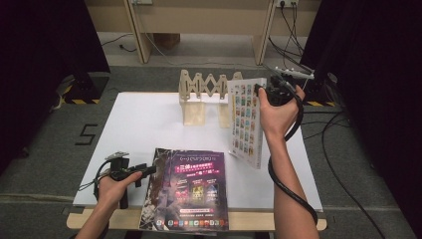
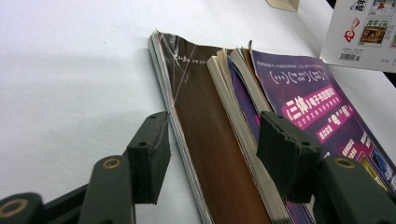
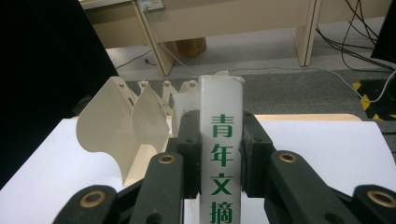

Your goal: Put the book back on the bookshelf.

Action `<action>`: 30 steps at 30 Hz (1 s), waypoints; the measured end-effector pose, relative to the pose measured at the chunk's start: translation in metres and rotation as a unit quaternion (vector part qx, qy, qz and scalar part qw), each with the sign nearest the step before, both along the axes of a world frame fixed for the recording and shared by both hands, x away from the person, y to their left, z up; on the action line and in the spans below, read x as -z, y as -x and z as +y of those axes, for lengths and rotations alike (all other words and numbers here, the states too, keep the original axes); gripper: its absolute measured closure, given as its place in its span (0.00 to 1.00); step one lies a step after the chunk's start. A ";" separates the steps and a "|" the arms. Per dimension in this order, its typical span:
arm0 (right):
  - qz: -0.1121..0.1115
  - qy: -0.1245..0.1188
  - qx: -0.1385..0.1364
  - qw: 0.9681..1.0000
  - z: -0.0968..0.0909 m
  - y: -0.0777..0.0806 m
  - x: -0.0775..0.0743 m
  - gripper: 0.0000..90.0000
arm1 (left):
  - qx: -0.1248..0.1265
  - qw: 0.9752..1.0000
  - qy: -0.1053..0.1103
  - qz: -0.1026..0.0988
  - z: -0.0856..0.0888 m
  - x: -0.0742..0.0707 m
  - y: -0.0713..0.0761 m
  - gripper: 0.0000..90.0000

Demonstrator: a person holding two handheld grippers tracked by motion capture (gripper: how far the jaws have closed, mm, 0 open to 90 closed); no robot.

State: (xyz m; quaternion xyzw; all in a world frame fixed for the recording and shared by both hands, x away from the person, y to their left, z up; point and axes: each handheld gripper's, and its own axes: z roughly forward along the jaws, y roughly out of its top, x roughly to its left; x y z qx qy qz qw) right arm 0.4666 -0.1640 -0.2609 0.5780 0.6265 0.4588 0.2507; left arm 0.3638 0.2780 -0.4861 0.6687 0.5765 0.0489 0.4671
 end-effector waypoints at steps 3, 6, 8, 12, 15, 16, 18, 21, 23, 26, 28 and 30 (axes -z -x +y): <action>-0.005 0.001 0.000 1.000 0.001 -0.002 0.000 0.82 | 0.000 1.000 0.000 -0.001 0.000 0.000 0.000 0.48; -0.007 -0.001 0.002 1.000 0.002 -0.004 0.000 0.82 | 0.000 1.000 -0.001 0.000 0.000 0.000 0.000 0.48; -0.010 0.002 0.003 1.000 0.002 -0.006 0.000 0.82 | 0.000 1.000 -0.001 0.000 0.000 0.000 0.000 0.48; -0.013 -0.002 0.005 1.000 0.004 -0.009 0.000 0.82 | 0.000 1.000 0.000 -0.001 0.001 -0.001 0.000 0.48; -0.017 -0.001 0.005 1.000 0.006 -0.012 -0.001 0.82 | -0.001 1.000 0.000 -0.001 0.001 -0.001 0.000 0.48; -0.021 0.000 0.006 1.000 0.007 -0.013 -0.002 0.82 | -0.001 1.000 0.000 -0.001 0.001 -0.001 0.000 0.48; -0.025 0.002 0.007 1.000 0.007 -0.015 -0.002 0.82 | 0.000 1.000 0.001 0.000 0.001 -0.001 0.000 0.48; -0.026 -0.002 0.009 1.000 0.009 -0.017 -0.002 0.82 | 0.000 1.000 0.000 0.000 0.000 0.000 0.000 0.48; -0.028 -0.002 0.010 1.000 0.009 -0.018 -0.001 0.82 | 0.001 1.000 0.000 0.000 0.000 0.000 0.000 0.48; -0.031 -0.004 0.012 0.999 0.008 -0.020 -0.001 0.82 | 0.001 1.000 0.000 0.000 -0.001 0.000 -0.001 0.48; -0.034 -0.004 0.012 0.999 0.008 -0.021 0.000 0.82 | 0.002 1.000 0.000 0.001 -0.001 0.000 0.000 0.48; -0.034 -0.007 0.014 0.999 0.009 -0.022 0.000 0.82 | 0.002 1.000 0.000 0.002 -0.002 0.001 0.000 0.48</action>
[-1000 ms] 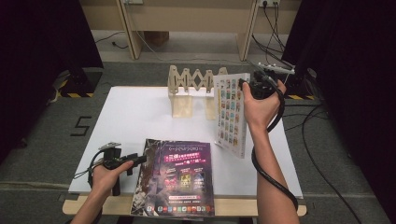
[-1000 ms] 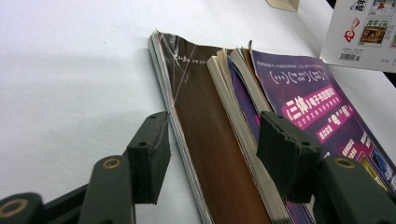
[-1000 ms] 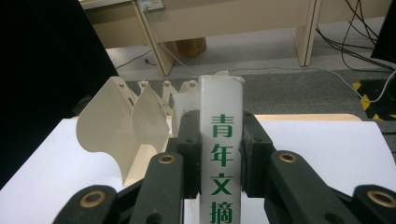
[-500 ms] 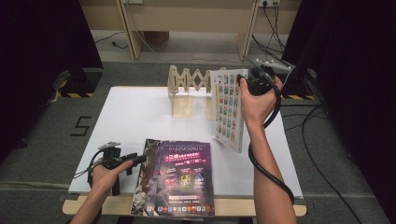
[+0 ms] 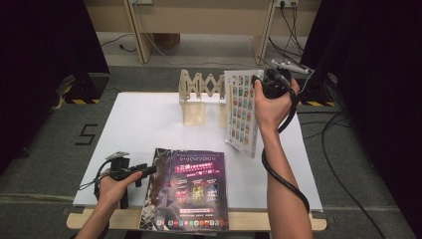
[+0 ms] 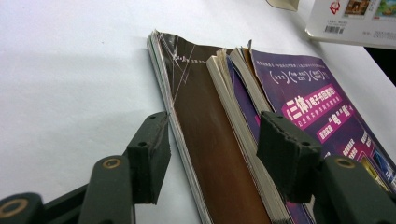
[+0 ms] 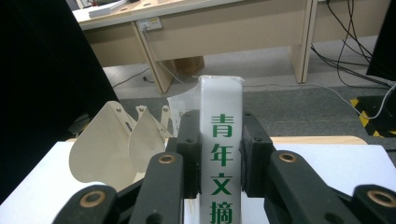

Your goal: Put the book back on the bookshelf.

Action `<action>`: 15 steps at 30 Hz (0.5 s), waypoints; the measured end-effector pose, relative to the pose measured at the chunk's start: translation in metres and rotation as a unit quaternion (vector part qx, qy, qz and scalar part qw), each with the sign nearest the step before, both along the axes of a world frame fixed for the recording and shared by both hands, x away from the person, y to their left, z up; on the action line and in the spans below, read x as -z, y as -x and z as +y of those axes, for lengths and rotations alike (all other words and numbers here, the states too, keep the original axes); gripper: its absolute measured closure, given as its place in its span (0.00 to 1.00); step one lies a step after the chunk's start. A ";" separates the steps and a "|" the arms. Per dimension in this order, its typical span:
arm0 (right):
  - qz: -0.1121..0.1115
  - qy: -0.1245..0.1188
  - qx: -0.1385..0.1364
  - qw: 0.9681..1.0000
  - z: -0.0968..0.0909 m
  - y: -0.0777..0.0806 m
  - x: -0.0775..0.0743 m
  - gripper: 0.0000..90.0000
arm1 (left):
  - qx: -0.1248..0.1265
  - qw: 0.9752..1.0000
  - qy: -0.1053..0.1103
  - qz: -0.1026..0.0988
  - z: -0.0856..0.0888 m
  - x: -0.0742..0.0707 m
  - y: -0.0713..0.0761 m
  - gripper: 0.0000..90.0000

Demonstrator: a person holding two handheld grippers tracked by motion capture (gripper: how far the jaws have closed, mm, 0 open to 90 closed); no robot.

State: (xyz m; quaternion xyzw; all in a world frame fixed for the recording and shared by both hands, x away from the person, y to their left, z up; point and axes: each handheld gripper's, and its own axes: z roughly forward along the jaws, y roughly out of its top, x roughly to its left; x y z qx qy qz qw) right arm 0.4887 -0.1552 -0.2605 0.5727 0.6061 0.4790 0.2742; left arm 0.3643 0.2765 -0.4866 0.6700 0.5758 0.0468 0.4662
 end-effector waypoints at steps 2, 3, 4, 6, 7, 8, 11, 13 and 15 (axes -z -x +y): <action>-0.001 0.001 0.000 1.000 0.001 -0.001 0.000 0.82 | 0.000 1.000 0.000 0.000 0.000 0.000 0.000 0.48; -0.002 0.002 0.001 1.000 0.001 -0.001 0.000 0.82 | 0.000 1.000 0.000 0.000 0.000 0.000 0.000 0.48; -0.003 0.003 0.001 1.000 0.001 -0.002 0.000 0.82 | 0.001 1.000 0.000 0.000 0.000 0.000 0.000 0.48; -0.004 0.003 0.002 1.000 0.002 -0.002 0.000 0.82 | 0.001 1.000 -0.001 -0.001 0.000 0.000 0.000 0.48; -0.005 0.002 0.003 1.000 0.002 -0.003 0.000 0.82 | 0.002 1.000 -0.001 -0.001 -0.001 0.000 0.000 0.48; -0.007 0.001 0.003 1.000 0.002 -0.003 0.000 0.82 | 0.001 1.000 -0.001 0.000 -0.001 0.000 0.000 0.48; -0.010 0.002 0.004 1.000 0.003 -0.006 0.000 0.82 | 0.003 1.000 -0.002 0.001 -0.001 0.001 0.000 0.48; -0.012 0.002 0.004 1.000 0.005 -0.008 0.000 0.82 | 0.002 1.000 -0.001 0.001 -0.001 0.001 0.000 0.48; -0.012 0.000 0.004 1.000 0.006 -0.009 0.000 0.82 | 0.001 1.000 -0.001 0.001 -0.001 0.001 0.000 0.48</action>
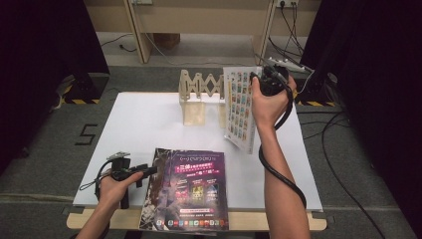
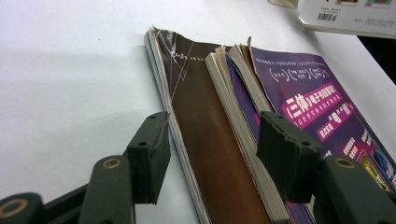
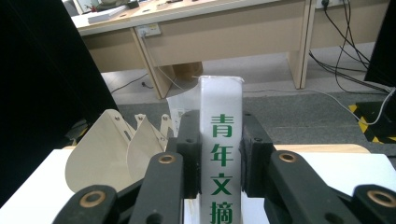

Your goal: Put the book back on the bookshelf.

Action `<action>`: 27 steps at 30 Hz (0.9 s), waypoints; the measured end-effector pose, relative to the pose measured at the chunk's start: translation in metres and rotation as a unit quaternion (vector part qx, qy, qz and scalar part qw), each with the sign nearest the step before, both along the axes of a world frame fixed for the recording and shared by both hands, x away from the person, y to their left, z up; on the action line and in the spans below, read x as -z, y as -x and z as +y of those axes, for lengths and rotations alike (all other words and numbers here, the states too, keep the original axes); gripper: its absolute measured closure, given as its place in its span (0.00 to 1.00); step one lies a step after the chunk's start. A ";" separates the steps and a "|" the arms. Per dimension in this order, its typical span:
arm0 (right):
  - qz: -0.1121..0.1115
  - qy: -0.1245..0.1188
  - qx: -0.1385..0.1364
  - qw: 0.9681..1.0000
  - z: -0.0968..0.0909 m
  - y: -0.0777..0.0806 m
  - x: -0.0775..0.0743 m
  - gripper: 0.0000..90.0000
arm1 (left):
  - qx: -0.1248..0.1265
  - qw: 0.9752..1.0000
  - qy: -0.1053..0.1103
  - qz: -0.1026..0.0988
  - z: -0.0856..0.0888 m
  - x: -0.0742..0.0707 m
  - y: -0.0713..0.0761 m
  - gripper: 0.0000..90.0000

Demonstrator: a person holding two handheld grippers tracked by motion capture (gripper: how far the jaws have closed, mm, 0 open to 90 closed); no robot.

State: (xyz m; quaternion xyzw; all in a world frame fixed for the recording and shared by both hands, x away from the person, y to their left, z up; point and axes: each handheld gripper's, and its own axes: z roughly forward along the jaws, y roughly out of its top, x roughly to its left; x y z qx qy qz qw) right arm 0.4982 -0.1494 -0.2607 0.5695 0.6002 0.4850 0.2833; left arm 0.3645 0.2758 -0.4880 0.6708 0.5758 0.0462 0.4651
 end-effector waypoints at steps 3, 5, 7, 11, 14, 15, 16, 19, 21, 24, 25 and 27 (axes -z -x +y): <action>-0.001 -0.001 0.000 1.000 0.001 -0.002 0.000 0.82 | 0.001 1.000 0.000 0.000 0.000 0.000 0.000 0.48; -0.003 -0.003 0.001 1.000 0.001 -0.003 0.000 0.82 | 0.000 1.000 0.000 0.000 0.001 0.000 0.000 0.48; -0.005 -0.002 0.001 1.000 0.002 -0.004 0.000 0.82 | 0.000 1.000 0.001 0.001 0.001 0.000 0.000 0.48; -0.006 -0.003 0.000 1.000 0.005 -0.006 -0.001 0.82 | 0.000 1.000 0.000 0.001 0.001 0.000 0.000 0.48; -0.010 -0.001 -0.001 1.000 0.007 -0.009 0.000 0.82 | 0.000 1.000 0.001 -0.001 0.002 0.000 0.000 0.48; -0.011 -0.001 -0.001 1.000 0.008 -0.009 0.000 0.82 | -0.001 1.000 0.001 -0.001 0.002 0.000 0.000 0.48; -0.012 0.000 -0.001 1.000 0.008 -0.010 0.000 0.82 | 0.000 1.000 0.001 -0.001 0.002 0.000 0.000 0.48; -0.015 0.000 -0.001 1.000 0.011 -0.011 0.001 0.82 | -0.001 1.000 0.001 0.000 0.003 0.000 0.000 0.48; -0.018 0.002 0.000 1.000 0.013 -0.013 0.001 0.82 | -0.002 1.000 0.002 0.000 0.003 0.001 0.000 0.48; -0.018 0.001 0.000 1.000 0.014 -0.015 0.002 0.82 | -0.003 1.000 0.002 0.001 0.004 0.001 0.000 0.48; -0.018 0.001 0.001 1.000 0.015 -0.016 0.002 0.82 | -0.003 1.000 0.002 0.001 0.004 0.001 0.000 0.48; -0.018 0.000 0.000 1.000 0.016 -0.017 0.003 0.82 | -0.002 1.000 0.002 0.001 0.003 0.001 0.000 0.48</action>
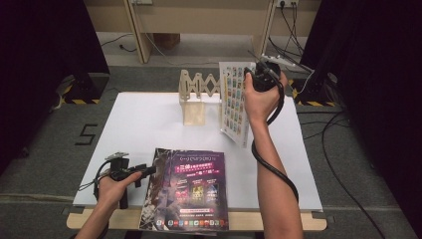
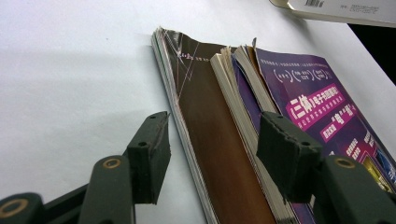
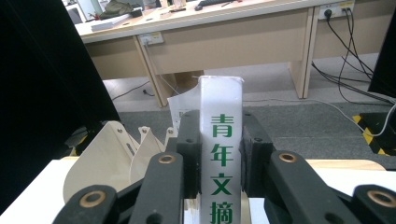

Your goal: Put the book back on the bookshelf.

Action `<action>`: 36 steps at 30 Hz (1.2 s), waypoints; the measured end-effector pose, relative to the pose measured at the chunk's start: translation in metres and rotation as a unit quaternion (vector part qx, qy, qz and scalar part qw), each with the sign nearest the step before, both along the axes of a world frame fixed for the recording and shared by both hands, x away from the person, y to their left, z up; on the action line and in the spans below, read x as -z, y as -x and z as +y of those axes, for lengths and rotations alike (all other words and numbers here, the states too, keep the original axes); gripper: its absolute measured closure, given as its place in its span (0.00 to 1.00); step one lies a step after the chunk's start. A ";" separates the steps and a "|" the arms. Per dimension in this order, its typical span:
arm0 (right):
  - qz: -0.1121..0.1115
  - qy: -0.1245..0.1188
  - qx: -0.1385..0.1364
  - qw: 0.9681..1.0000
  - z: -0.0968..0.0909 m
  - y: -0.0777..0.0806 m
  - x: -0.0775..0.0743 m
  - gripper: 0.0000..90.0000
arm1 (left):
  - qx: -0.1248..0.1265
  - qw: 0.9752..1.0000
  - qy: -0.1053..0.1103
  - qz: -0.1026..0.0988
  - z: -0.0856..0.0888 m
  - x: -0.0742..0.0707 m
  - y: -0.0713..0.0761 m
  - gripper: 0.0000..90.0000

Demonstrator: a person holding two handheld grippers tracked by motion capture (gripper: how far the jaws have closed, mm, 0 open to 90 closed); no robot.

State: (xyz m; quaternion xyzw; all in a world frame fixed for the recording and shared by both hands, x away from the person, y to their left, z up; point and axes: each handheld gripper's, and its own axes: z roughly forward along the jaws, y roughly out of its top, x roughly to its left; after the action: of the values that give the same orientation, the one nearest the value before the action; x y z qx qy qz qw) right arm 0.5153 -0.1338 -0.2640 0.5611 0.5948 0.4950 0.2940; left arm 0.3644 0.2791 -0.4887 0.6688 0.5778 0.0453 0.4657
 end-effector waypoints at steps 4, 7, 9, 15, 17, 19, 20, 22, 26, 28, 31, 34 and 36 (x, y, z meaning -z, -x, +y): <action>-0.003 0.002 0.002 1.000 0.002 -0.002 0.001 0.82 | 0.001 1.000 0.001 0.000 0.000 0.000 0.000 0.48; -0.005 0.003 0.001 1.000 0.004 -0.004 0.001 0.82 | 0.000 1.000 0.001 0.000 0.000 0.000 0.000 0.48; -0.006 0.002 0.000 1.000 0.005 -0.005 0.001 0.82 | -0.001 1.000 0.000 -0.001 0.001 0.000 0.001 0.48; -0.008 -0.001 0.001 1.000 0.005 -0.008 0.002 0.82 | 0.002 1.000 0.000 0.002 0.000 0.002 0.000 0.48; -0.010 -0.002 0.002 1.000 0.005 -0.009 0.002 0.82 | 0.001 1.000 0.001 0.001 0.001 0.001 0.000 0.48; -0.013 0.002 0.004 1.000 0.006 -0.011 0.001 0.82 | 0.000 1.000 -0.001 0.002 0.001 0.002 0.000 0.48; -0.014 0.003 0.004 1.000 0.007 -0.011 0.001 0.82 | -0.001 1.000 0.000 0.003 0.001 0.002 0.000 0.48; -0.017 0.007 0.004 1.000 0.009 -0.012 0.001 0.82 | 0.000 1.000 0.000 0.005 0.001 0.003 0.000 0.48; -0.019 0.004 0.005 1.000 0.009 -0.014 0.004 0.82 | 0.000 1.000 -0.002 0.001 0.001 0.002 0.000 0.48; -0.021 0.006 0.006 1.000 0.010 -0.015 0.005 0.82 | -0.002 1.000 -0.002 0.002 0.001 0.002 -0.001 0.48; -0.025 0.008 0.005 1.000 0.011 -0.016 0.006 0.82 | -0.002 1.000 -0.001 0.002 0.001 0.002 -0.001 0.48; -0.036 0.015 0.005 0.999 0.013 -0.013 0.011 0.82 | 0.001 1.000 -0.001 0.000 0.001 0.003 0.000 0.48; -0.042 0.023 0.002 0.999 0.013 -0.011 0.013 0.82 | 0.002 1.000 -0.001 0.000 0.001 0.003 -0.001 0.48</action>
State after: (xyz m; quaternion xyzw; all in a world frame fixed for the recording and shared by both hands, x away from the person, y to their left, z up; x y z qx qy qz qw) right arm 0.5258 -0.1204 -0.2772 0.5343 0.5921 0.5035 0.3324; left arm 0.3649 0.2797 -0.4918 0.6703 0.5765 0.0452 0.4651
